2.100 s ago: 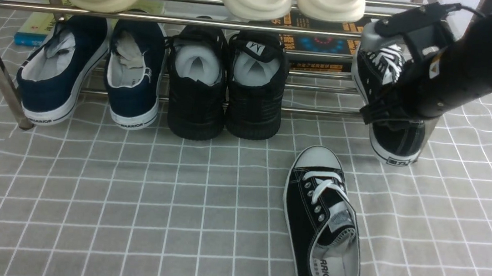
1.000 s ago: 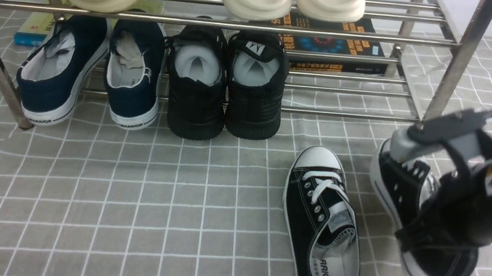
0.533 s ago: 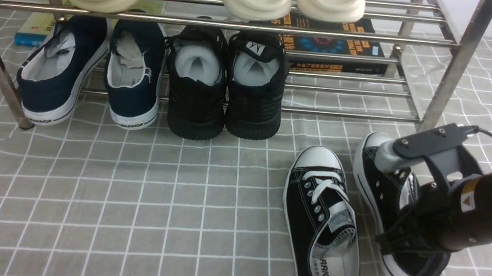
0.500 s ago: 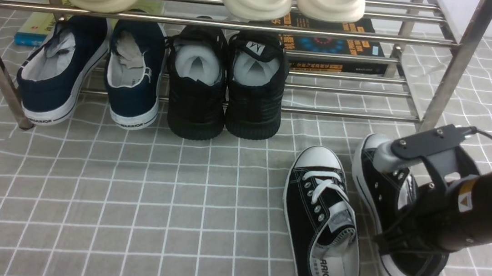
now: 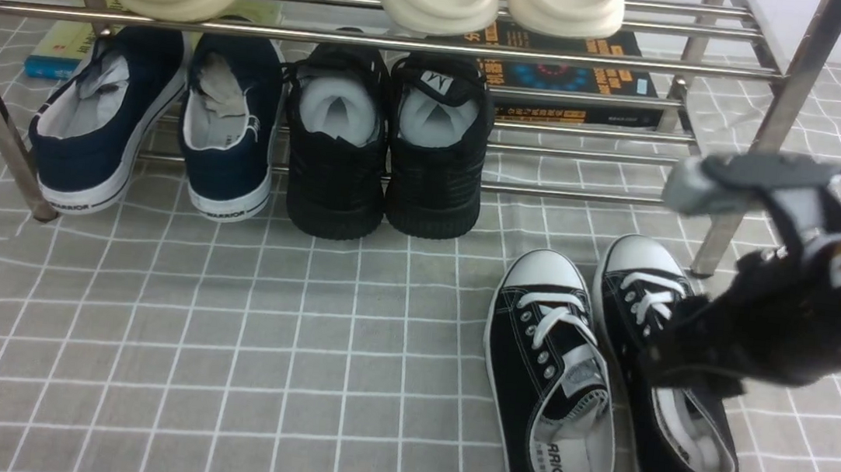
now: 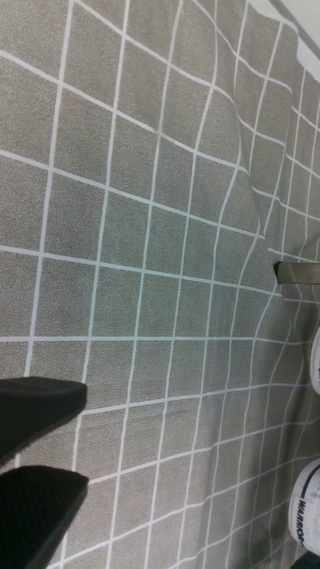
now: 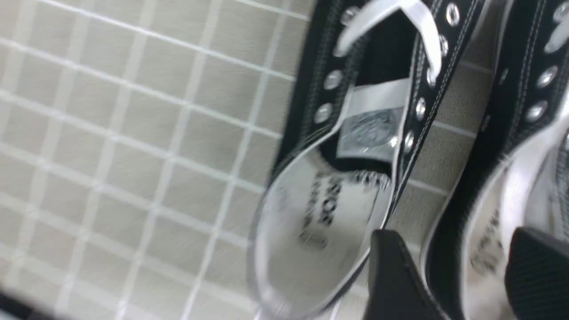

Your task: Take the shoes off the shelf with your hand from the grey coffee tablecloth.

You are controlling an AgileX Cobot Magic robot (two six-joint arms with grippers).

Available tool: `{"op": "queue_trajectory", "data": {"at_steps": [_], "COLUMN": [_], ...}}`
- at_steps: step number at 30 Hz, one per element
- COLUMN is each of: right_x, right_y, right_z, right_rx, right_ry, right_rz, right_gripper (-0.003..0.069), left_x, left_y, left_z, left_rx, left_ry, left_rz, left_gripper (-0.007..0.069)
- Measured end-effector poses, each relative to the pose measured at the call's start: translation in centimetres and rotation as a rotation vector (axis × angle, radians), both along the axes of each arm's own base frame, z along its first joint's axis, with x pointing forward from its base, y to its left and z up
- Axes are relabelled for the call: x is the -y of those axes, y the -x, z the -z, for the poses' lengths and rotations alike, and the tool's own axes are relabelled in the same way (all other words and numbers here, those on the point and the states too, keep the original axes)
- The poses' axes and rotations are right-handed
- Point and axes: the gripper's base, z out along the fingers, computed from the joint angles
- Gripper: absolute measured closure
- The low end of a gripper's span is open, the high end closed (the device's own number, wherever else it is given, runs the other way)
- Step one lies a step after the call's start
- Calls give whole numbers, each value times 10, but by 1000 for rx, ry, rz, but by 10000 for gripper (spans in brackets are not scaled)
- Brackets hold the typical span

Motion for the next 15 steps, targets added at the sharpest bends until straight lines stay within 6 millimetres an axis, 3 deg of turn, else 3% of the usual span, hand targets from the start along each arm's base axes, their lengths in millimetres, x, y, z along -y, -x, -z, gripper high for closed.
{"op": "queue_trajectory", "data": {"at_steps": [1, 2, 3, 8, 11, 12, 13, 15], "right_x": [4, 4, 12, 43, 66, 66, 79, 92], "right_y": [9, 9, 22, 66, 97, 97, 117, 138], "right_z": [-25, -28, -52, -91, -105, -104, -107, -101], "right_rx": [17, 28, 47, 139, 237, 236, 288, 338], "right_ry": [-6, -10, 2, 51, 59, 63, 53, 44], "right_rz": [-20, -20, -39, -50, -30, -29, -17, -7], "right_gripper": [362, 369, 444, 646, 673, 673, 673, 673], "left_x": [0, 0, 0, 0, 0, 0, 0, 0], "left_y": [0, 0, 0, 0, 0, 0, 0, 0], "left_z": [0, 0, 0, 0, 0, 0, 0, 0], "left_rx": [0, 0, 0, 0, 0, 0, 0, 0], "left_ry": [0, 0, 0, 0, 0, 0, 0, 0], "left_rz": [0, 0, 0, 0, 0, 0, 0, 0], "left_gripper": [384, 384, 384, 384, 384, 384, 384, 384]}}
